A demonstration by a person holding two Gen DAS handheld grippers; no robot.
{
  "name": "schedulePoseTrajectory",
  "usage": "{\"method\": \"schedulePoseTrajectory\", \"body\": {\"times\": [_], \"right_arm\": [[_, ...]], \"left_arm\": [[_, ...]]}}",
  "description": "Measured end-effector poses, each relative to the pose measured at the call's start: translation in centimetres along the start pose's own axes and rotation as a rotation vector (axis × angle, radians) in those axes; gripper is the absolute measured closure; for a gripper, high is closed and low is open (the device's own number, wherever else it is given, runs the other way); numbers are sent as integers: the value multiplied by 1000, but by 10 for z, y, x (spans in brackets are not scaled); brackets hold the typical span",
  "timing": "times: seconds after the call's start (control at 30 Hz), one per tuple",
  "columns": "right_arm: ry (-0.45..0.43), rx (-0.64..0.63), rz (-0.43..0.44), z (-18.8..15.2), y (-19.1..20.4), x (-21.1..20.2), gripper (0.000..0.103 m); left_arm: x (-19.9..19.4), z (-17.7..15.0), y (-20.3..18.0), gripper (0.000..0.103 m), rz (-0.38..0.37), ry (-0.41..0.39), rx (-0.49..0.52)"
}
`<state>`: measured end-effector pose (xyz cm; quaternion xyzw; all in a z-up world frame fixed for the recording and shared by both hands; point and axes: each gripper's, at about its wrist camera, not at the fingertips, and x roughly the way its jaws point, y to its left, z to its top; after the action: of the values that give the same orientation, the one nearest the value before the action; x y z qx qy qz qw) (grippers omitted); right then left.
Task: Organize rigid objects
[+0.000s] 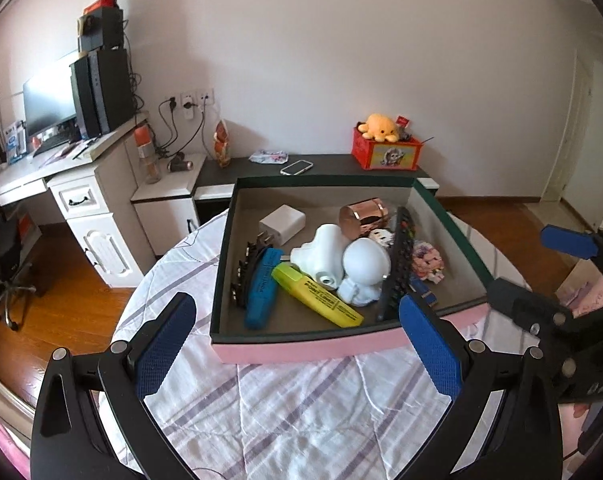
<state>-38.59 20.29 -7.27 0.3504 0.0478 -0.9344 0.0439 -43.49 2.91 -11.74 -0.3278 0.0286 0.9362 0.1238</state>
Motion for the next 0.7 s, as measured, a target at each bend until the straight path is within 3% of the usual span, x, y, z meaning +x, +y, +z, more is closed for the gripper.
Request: {"method": "schedulePoseTrajectory", "body": {"times": [0.5, 0.7], "right_arm": [[-98, 6, -8, -13, 14, -47, 0], [-133, 27, 3, -22, 12, -69, 0]], "left_arm": [[-47, -7, -8, 0, 14, -80, -9], [-77, -13, -20, 0, 46, -179, 21]]}}
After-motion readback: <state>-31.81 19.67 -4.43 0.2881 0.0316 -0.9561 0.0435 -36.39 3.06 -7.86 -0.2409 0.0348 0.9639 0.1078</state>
